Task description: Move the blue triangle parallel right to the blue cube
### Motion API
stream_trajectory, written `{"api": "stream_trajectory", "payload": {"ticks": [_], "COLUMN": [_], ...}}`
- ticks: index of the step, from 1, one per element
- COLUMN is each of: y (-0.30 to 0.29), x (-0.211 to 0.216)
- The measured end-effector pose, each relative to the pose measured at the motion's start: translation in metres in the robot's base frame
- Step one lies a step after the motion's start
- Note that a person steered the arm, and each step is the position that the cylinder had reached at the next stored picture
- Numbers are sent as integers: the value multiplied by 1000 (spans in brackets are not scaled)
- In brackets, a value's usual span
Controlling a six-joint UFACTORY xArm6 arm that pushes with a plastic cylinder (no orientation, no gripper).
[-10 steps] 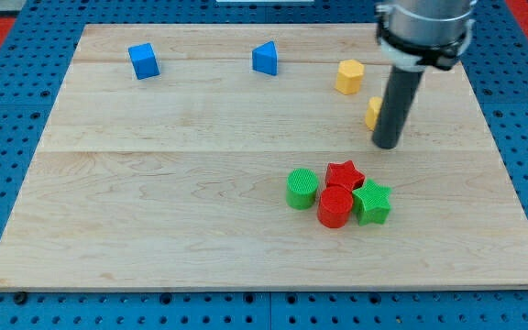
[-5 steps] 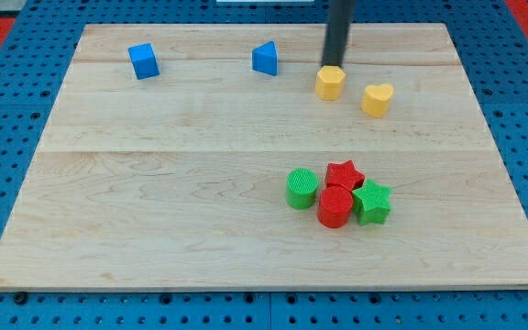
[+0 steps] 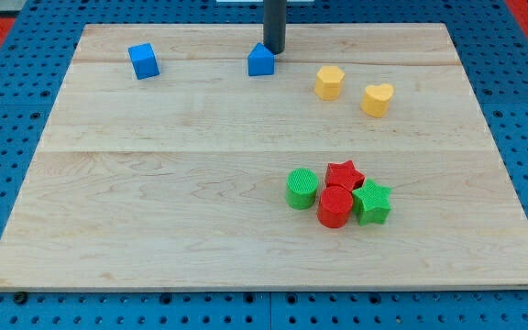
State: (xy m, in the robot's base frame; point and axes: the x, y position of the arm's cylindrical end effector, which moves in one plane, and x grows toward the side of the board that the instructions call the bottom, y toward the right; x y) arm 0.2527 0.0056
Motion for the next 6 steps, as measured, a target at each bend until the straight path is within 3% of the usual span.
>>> {"api": "stream_trajectory", "payload": {"ticks": [1, 4, 5, 6], "y": [-25, 2, -29, -92], "x": [14, 39, 58, 30]}}
